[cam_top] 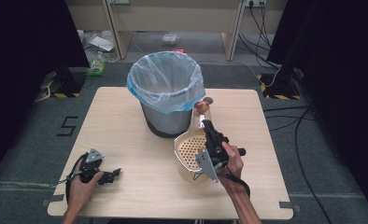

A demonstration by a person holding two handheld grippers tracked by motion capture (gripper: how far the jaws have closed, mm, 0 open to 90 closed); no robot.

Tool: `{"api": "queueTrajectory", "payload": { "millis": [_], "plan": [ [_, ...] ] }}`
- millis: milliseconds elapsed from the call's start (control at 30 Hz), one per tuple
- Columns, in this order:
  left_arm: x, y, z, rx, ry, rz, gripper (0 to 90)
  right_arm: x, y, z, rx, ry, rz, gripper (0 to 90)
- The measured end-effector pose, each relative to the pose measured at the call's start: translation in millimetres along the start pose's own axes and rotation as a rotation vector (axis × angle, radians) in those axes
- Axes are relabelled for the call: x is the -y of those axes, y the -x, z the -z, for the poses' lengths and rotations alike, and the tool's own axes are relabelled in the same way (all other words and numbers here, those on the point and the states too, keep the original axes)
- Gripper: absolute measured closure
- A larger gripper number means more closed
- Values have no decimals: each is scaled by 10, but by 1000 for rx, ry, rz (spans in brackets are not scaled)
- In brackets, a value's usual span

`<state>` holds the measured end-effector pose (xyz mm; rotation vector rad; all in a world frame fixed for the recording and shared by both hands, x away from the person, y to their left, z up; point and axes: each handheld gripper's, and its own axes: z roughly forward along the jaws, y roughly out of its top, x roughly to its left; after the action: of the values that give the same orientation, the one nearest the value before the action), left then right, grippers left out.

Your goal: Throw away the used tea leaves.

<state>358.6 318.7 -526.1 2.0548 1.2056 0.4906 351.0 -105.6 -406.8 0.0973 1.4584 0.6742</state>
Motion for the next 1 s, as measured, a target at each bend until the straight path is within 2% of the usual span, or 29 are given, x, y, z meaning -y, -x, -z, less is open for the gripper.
{"api": "queueTrajectory", "payload": {
  "millis": [33, 67, 233, 300, 333, 367, 400, 433, 467, 500, 567, 600, 667, 700, 833, 900, 933, 967, 1000],
  "plan": [
    [0, -2, 2, 0, -2, -3, 0, 4, -12, 1, 4, 5, 0, 876],
    [0, -2, 2, 0, -2, -3, 0, -13, -18, 10, 2, 11, 27, 876],
    [0, -2, 2, 0, -2, -2, 0, -82, 29, 67, 45, 48, 19, 876],
    [1, -1, 3, -1, -3, -3, 0, -99, 40, 75, 64, 55, 44, 876],
    [1, -1, 3, -1, -3, -3, 0, -99, 40, 75, 64, 55, 44, 876],
    [1, -1, 3, -1, -2, -2, 0, -31, 3, -9, 33, 6, 41, 876],
    [1, -1, 3, -1, -2, -3, 0, -19, -16, -12, 28, -7, 10, 876],
    [1, -1, 3, 0, -3, -3, 0, -53, 0, 16, 40, 27, 43, 876],
    [1, -1, 3, 0, -3, -3, 0, -76, 12, 17, 49, 39, 79, 876],
    [1, -1, 3, -1, -3, -3, 0, -62, 6, 0, 42, 19, 57, 876],
    [1, -1, 3, -1, -3, -3, 0, -51, -2, 6, 49, 19, 44, 876],
    [1, -1, 4, -1, -3, -3, 0, -58, -8, 15, 47, 31, 65, 876],
    [1, -1, 4, -1, -3, -3, 0, -65, 13, 23, 65, 36, 58, 876],
    [1, 0, 4, -1, -3, -3, 0, -84, 22, 33, 70, 42, 78, 876],
    [1, -1, 4, -1, -3, -2, 0, -95, 37, 55, 99, 62, 94, 876],
    [1, -1, 4, -1, -3, -2, 0, -86, 8, 34, 80, 44, 102, 876],
    [1, -1, 4, -1, -3, -3, 0, -94, -2, 49, 81, 45, 86, 876],
    [1, -1, 3, -1, -3, -2, 0, -130, 1, 72, 90, 74, 111, 876],
    [1, -1, 3, -1, -3, -2, 0, -134, -13, 49, 92, 65, 145, 876]
  ]
}}
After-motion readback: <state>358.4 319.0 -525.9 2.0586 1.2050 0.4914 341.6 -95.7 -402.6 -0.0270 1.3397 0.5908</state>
